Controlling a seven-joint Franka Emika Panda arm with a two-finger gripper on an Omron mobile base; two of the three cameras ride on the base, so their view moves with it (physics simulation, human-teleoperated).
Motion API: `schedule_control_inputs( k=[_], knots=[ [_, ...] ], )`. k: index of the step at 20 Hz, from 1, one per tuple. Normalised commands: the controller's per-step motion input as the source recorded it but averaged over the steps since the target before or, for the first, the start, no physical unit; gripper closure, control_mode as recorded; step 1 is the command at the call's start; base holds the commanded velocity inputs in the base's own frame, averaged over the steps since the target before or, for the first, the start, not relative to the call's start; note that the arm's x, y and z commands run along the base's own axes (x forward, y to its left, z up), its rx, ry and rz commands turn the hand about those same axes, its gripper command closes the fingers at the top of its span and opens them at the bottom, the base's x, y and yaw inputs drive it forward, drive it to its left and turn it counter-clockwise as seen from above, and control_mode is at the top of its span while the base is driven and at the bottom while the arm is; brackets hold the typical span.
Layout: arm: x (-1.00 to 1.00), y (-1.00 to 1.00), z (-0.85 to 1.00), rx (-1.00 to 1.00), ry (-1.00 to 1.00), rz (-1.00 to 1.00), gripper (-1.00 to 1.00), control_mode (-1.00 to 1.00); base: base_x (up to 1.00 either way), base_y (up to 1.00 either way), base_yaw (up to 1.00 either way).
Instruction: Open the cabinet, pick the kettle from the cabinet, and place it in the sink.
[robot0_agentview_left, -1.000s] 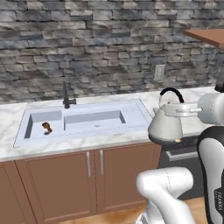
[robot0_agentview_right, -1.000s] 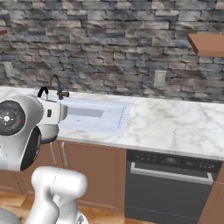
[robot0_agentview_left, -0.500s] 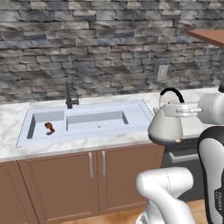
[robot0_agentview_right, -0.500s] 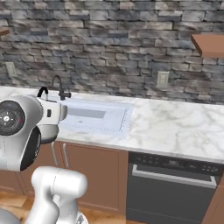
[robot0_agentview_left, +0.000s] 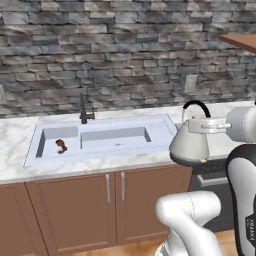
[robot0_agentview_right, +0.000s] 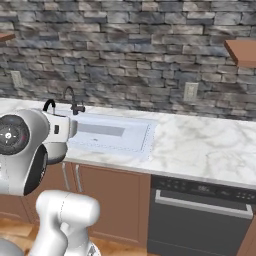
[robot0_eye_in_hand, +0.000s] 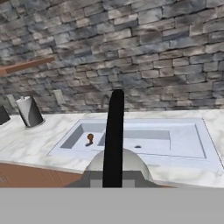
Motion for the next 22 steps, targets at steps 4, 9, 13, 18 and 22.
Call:
schedule_control_inputs(
  k=[4, 9, 13, 18, 22],
  knots=[
    [0.00, 0.00, 0.00, 0.00, 0.00, 0.00, 1.00, 1.00, 0.05, 0.39, 0.00],
    [0.00, 0.00, 0.00, 0.00, 0.00, 0.00, 1.00, 1.00, 0.12, 0.40, 0.00],
    [0.00, 0.00, 0.00, 0.00, 0.00, 0.00, 1.00, 1.00, 0.17, 0.44, 0.00],
    [0.00, 0.00, 0.00, 0.00, 0.00, 0.00, 1.00, 1.00, 0.16, 0.44, 0.00],
    [0.00, 0.00, 0.00, 0.00, 0.00, 0.00, 1.00, 1.00, 0.20, 0.45, 0.00]
  ],
)
